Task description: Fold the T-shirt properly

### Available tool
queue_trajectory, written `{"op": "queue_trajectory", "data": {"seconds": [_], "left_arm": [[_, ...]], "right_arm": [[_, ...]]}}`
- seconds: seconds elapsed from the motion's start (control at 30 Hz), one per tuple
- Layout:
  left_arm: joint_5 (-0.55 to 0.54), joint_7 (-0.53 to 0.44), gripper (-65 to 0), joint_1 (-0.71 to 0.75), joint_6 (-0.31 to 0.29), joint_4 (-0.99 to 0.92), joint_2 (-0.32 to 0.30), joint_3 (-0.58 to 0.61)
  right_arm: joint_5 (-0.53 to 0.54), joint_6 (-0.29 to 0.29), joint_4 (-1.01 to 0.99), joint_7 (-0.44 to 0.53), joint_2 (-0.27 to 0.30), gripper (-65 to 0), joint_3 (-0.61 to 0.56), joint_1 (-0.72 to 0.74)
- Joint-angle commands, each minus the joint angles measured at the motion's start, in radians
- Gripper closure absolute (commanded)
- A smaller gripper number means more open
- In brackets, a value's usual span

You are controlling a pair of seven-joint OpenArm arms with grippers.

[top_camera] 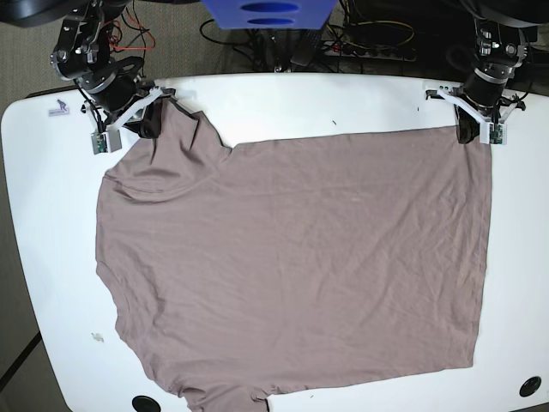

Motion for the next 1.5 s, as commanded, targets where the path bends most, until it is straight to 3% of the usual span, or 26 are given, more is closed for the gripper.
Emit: {"op": "queue_trajectory", "data": {"seconds": [0.0,0.07,0.33,0.67,0.93,1.2,1.27,1.47], "left_arm": [[-0.008,-0.012,-8.2,0.009,0.0,0.017,-0.011,-0.015],[-0.005,-0.003,-16.5,0.0,-0.003,0.012,-0.012,-0.017],[-0.023,0.04,-30.0,-0.042,-0.011,0.048,-0.011,-0.064],[-0.063,0.037,-33.0,-0.101,-0.012,0.019,-0.011,-0.187],[-0.072,0.031,-33.9,-0.131,-0.011,-0.003,-0.015,-0.196],[-0.057,0.021,-30.6,-0.082,-0.028,0.014,-0.023,-0.159],[-0.055,0.003,-27.4,-0.037,-0.072,0.022,-0.016,-0.15],[-0.056,-0.004,-26.0,-0.014,-0.099,0.008,-0.01,-0.159]], "right_arm": [[0.0,0.001,0.01,-0.009,0.005,-0.5,0.002,-0.005],[-0.006,0.007,0.008,-0.009,0.008,-0.3,0.001,-0.007],[-0.008,0.005,0.009,-0.015,0.01,-0.1,0.004,-0.001],[-0.005,0.009,0.009,-0.016,0.011,0.0,0.011,0.0],[-0.005,0.008,0.012,-0.019,0.013,0.0,0.021,0.004],[-0.006,0.009,0.025,-0.038,0.016,0.0,0.048,0.01],[-0.007,0.012,0.021,-0.036,0.013,0.0,0.064,0.011],[-0.008,0.016,0.02,-0.042,0.012,0.0,0.062,0.008]]}}
